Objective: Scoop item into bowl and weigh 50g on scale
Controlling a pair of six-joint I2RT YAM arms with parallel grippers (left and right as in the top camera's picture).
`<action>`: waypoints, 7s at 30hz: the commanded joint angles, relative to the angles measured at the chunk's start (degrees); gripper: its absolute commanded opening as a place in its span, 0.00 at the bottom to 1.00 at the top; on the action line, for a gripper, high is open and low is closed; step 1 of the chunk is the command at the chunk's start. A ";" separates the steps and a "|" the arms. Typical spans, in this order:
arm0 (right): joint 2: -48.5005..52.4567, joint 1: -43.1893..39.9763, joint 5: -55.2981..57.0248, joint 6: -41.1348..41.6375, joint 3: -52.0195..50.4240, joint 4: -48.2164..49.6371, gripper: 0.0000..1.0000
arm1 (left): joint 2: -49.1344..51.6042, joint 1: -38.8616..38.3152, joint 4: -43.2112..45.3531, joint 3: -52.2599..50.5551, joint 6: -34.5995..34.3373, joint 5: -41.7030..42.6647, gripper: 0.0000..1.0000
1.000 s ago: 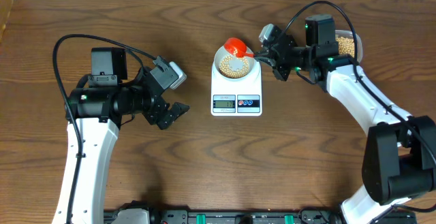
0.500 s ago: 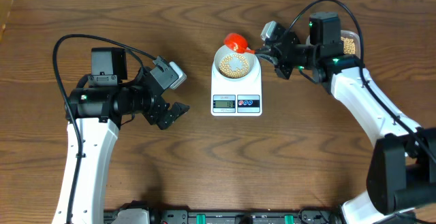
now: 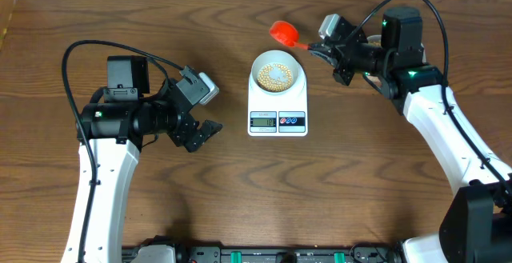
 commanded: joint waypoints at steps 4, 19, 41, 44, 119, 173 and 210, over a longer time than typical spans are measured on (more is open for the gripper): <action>-0.79 -1.44 -1.05 4.31 0.07 0.48 0.01 | -0.37 0.31 0.00 1.29 0.96 0.57 0.93; -0.79 -1.44 -3.43 12.74 0.07 -1.51 0.01 | -0.37 0.31 -0.02 1.29 0.94 0.57 0.93; -0.79 -6.47 -3.15 12.76 0.07 2.80 0.01 | -0.37 0.31 -0.07 1.29 0.48 1.25 0.93; -0.79 -6.69 -3.15 12.76 0.07 2.80 0.01 | -0.37 0.31 -0.02 1.29 0.50 2.32 0.93; -0.79 -15.28 -2.91 21.44 0.04 -8.37 0.01 | -3.65 6.99 -12.09 2.54 10.80 8.46 0.93; 4.68 -7.58 62.34 11.80 0.04 -18.43 0.01 | -3.63 6.99 -12.09 2.54 10.80 8.46 0.93; 6.75 -11.30 36.24 36.50 0.04 -20.61 0.01 | -3.63 6.99 -12.09 2.54 10.80 8.46 0.93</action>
